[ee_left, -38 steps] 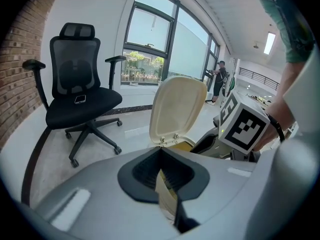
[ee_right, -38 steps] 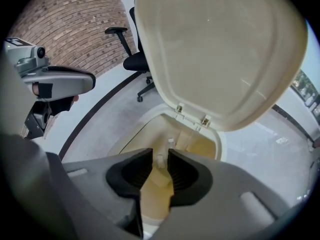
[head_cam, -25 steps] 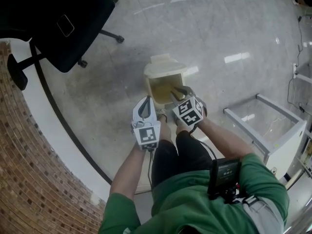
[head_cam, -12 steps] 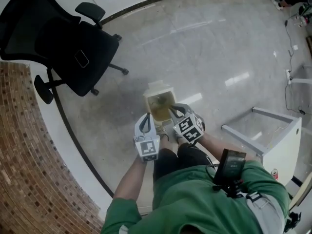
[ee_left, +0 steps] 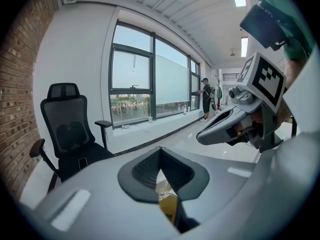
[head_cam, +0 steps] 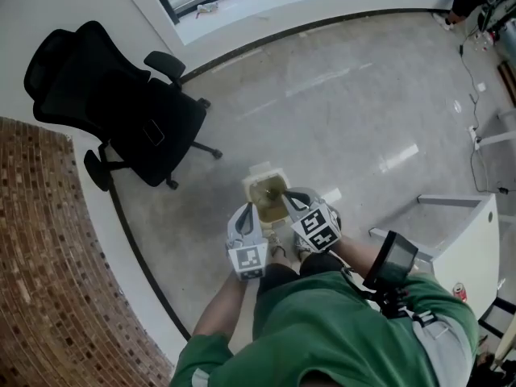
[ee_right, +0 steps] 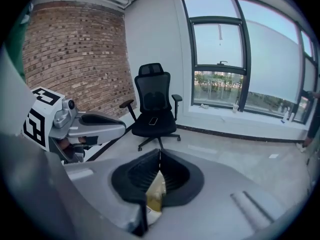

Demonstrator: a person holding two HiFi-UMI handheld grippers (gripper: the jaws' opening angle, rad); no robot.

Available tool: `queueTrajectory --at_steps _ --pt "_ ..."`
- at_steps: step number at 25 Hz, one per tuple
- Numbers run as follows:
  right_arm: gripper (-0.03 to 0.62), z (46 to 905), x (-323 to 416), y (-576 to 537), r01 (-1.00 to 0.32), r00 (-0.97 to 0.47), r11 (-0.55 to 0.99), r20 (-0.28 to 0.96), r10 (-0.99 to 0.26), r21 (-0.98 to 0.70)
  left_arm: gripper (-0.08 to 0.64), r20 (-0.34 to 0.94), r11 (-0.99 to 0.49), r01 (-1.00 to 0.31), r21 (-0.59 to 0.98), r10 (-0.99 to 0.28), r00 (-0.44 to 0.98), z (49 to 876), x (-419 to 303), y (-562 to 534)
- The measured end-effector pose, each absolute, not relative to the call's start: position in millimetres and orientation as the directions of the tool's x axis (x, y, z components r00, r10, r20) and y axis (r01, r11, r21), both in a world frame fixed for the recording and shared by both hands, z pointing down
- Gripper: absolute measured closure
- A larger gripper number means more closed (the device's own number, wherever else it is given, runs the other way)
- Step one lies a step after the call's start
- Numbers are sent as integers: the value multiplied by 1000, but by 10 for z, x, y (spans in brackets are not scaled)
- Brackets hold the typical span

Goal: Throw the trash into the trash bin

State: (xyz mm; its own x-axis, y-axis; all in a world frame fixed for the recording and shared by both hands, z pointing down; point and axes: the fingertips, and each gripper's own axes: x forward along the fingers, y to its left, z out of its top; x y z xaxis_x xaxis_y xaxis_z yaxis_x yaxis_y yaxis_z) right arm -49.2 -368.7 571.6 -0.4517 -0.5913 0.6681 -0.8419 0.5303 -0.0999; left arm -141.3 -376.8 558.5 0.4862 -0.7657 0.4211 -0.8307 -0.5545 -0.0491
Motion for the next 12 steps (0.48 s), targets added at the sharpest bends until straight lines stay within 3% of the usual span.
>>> queueTrajectory --at_steps 12 --pt "589 4955 -357 -3612 -853 -469 517 545 -695 -74 554 289 -512 -853 -101 -836 467 4821 -1492 -3720"
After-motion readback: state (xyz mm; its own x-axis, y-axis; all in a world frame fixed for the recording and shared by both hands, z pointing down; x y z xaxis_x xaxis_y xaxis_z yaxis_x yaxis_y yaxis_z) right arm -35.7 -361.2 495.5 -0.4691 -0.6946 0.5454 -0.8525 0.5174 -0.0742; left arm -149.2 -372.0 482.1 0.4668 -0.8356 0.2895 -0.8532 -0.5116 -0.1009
